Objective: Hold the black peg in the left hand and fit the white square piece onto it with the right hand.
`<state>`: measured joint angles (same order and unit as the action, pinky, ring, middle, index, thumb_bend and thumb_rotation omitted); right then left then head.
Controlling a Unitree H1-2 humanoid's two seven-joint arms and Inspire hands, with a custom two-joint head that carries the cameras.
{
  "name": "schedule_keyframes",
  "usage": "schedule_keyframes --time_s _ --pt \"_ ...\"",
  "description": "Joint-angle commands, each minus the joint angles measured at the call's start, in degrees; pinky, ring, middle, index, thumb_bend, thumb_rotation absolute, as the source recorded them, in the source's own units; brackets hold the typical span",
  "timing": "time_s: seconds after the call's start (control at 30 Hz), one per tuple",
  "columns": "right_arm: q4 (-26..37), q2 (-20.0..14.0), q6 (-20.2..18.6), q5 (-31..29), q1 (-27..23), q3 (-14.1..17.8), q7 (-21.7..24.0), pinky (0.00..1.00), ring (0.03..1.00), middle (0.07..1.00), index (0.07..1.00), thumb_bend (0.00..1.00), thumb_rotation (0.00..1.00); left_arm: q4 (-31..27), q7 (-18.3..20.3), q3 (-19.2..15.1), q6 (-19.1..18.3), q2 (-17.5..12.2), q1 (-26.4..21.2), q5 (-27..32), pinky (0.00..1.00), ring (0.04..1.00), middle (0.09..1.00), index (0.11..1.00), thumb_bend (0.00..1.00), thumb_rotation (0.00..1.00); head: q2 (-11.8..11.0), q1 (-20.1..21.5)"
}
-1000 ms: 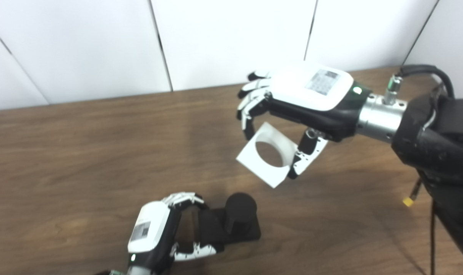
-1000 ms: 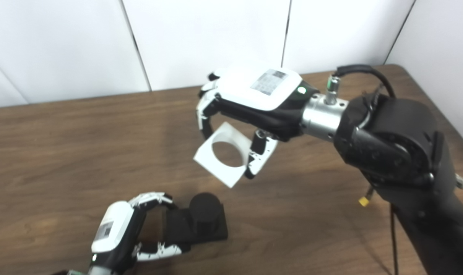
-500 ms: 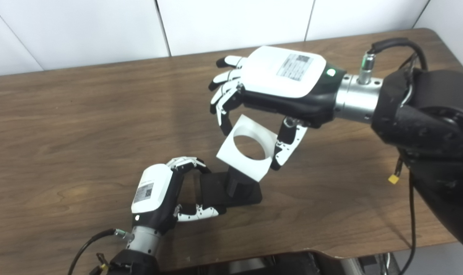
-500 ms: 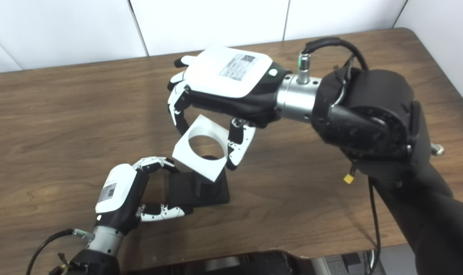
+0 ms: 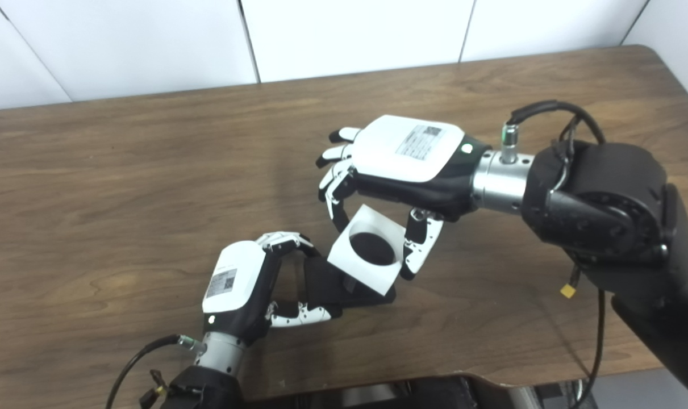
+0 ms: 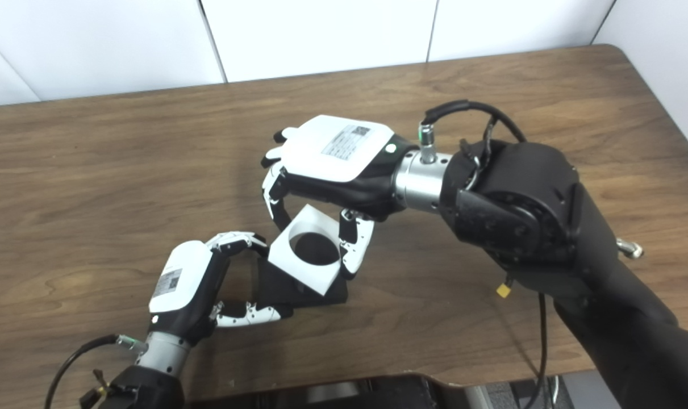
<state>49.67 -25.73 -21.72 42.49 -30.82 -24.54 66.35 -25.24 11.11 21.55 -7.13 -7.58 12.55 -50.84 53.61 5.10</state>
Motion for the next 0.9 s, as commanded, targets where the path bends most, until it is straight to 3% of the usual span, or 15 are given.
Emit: schedule_keyframes --time_s 0.0,0.87 --pt "0.4 0.4 2.2 1.0 -1.4 0.7 -0.9 1.00 0.928 0.793 0.482 0.52 0.13 -0.1 1.2 0.7 -0.3 0.9 -0.5 0.3 0.73 0.799 0.753 0.485 0.52 0.05 0.0 -0.1" --pt "-0.5 1.7 7.0 3.1 0.7 1.6 -0.7 1.00 0.935 0.787 0.483 0.52 0.13 -0.8 5.4 2.8 -4.2 0.3 -1.0 -4.4 0.77 0.804 0.739 0.486 0.52 0.05 -0.7 -0.1"
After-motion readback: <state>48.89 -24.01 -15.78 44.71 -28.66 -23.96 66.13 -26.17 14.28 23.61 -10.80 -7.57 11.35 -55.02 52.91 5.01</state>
